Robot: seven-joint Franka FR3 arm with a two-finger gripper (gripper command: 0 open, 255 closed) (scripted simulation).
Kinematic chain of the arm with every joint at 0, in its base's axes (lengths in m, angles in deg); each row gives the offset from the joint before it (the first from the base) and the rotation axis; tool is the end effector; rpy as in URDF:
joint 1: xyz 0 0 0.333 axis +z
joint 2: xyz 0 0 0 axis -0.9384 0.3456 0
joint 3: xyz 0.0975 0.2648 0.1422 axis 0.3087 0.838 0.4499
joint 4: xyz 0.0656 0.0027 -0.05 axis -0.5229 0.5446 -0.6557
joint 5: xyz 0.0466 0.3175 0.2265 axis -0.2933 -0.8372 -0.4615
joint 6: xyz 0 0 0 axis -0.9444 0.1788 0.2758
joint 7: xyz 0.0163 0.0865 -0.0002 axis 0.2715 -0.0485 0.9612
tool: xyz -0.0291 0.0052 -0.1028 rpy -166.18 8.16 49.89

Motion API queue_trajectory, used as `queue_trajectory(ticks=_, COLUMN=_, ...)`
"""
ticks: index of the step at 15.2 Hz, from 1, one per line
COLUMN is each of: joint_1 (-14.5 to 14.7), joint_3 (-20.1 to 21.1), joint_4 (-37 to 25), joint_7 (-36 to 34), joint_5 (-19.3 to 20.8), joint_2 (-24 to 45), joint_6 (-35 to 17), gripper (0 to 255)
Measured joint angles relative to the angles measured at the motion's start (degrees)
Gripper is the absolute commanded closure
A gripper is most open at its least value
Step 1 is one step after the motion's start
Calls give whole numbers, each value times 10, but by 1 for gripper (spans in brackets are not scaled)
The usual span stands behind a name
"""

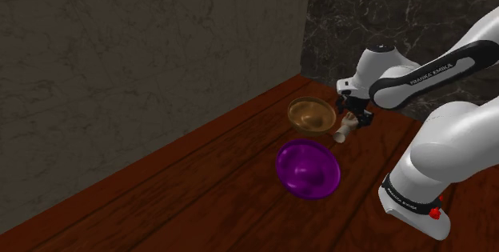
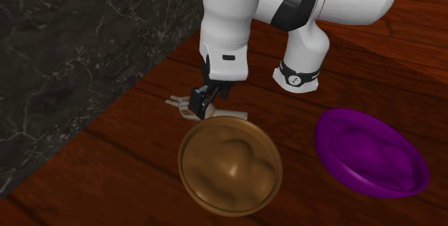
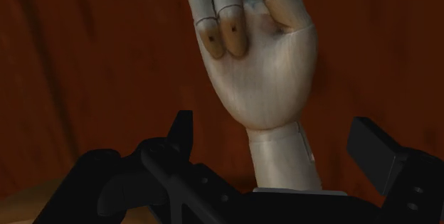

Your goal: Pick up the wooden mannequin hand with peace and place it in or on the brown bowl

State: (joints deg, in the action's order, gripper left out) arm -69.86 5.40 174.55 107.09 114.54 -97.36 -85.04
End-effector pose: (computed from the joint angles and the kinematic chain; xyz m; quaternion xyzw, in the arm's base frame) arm 0.2567 -0.1481 0.2751 0.7650 0.6391 -0.0084 0.0793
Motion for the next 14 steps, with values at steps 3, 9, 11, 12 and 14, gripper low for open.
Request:
queue_trajectory(ticks=3, joint_1=5, joint_3=-21, joint_4=-4, joint_7=-4, joint_5=25, joint_2=60, joint_6=-64, gripper=0)
queue_trajectory(ticks=9, joint_1=10, joint_3=-32, joint_4=-7, joint_7=-16, joint_5=40, joint_2=108, joint_6=-111, gripper=0)
queue_trajectory(ticks=11, joint_1=10, joint_3=-32, joint_4=-7, joint_7=-16, joint_5=40, joint_2=109, joint_6=-112, gripper=0)
queue_trajectory(ticks=12, joint_1=10, joint_3=-32, joint_4=-7, joint_7=-16, joint_5=40, joint_2=109, joint_6=-112, gripper=255)
queue_trajectory(ticks=14, joint_1=10, joint_3=-32, joint_4=-7, joint_7=-16, joint_5=40, joint_2=109, joint_6=-112, gripper=255)
